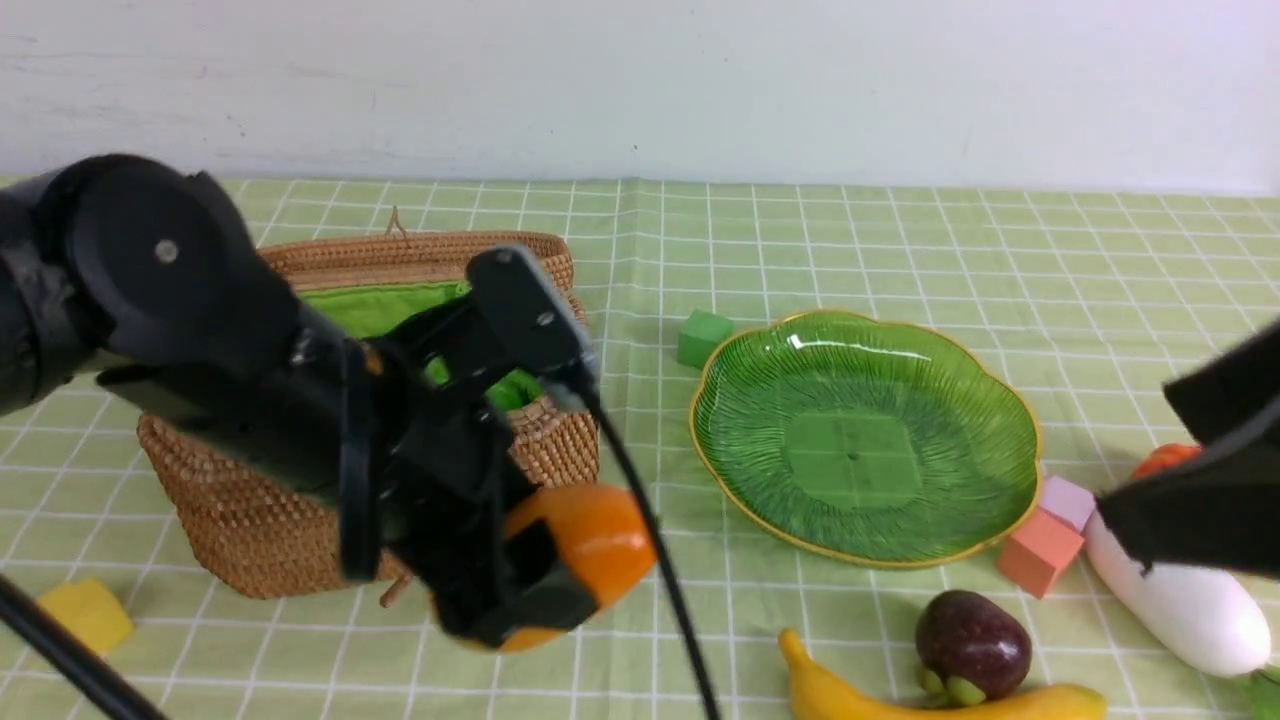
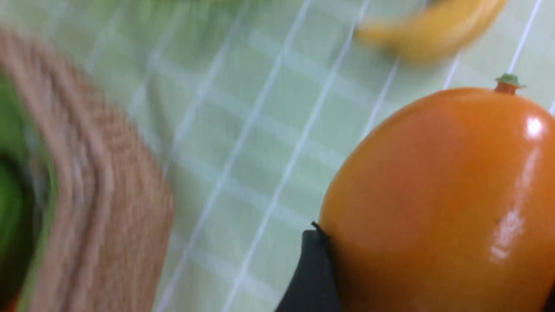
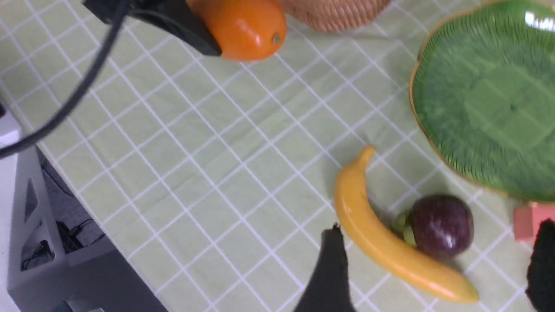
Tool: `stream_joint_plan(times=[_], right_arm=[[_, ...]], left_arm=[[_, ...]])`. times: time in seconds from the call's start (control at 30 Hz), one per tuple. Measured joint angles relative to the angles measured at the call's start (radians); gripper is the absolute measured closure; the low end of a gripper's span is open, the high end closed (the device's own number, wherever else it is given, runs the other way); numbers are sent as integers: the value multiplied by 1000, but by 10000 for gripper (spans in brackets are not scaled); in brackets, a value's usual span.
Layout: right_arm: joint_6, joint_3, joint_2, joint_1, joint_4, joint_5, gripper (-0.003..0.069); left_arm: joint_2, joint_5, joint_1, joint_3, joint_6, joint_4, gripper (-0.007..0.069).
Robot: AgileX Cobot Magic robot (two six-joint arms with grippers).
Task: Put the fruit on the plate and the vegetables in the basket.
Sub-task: Grab the mango with your left arm and place it on the right plate
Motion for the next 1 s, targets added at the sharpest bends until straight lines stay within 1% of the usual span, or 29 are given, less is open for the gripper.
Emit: stream_joint_plan(times=[0.07, 0.17, 0.27, 0.3, 0.37, 0.4, 0.43, 0.53, 0.6, 0.67, 0.7, 0.77, 0.87, 0.97, 1.0], right_arm=[[44, 64, -29, 0, -23, -15, 99], [153, 230, -107, 0, -71, -72, 99], [237, 304, -149, 0, -114, -98, 99], [313, 352, -177, 0, -157, -105, 99], [386, 380, -207, 0, -217, -103, 99], [415, 390, -222, 0, -244, -101, 99], [450, 394, -237, 0, -263, -96, 99], [526, 398, -270, 0, -306, -92, 99], [562, 399, -288, 0, -306, -92, 99], [602, 400, -297, 0, -306, -93, 99], [602, 400, -297, 0, -306, -93, 99], [648, 401, -297, 0, -306, -96, 99], [705, 401, -297, 0, -306, -119, 99], [764, 401, -297, 0, -306, -167, 99], [782, 401, -293, 0, -306, -187, 99]], left_arm=[[26, -23, -25, -43, -10, -39, 48], [151, -37, -70, -211, -82, -97, 48], [245, -38, -84, -335, -127, -101, 48], [335, -44, -97, -437, -165, -101, 48], [435, -57, -113, -547, -212, -95, 48], [465, -62, -119, -569, -226, -92, 48], [524, -76, -131, -642, -259, -79, 48], [650, -108, -154, -764, -347, -40, 48], [727, -122, -163, -840, -423, 8, 48], [790, -138, -168, -895, -506, 62, 48], [795, -140, -168, -899, -514, 68, 48], [850, -155, -168, -931, -594, 129, 48], [892, -161, -168, -935, -648, 179, 48], [903, -161, -168, -937, -670, 198, 45], [903, -161, -168, -937, -673, 199, 30]])
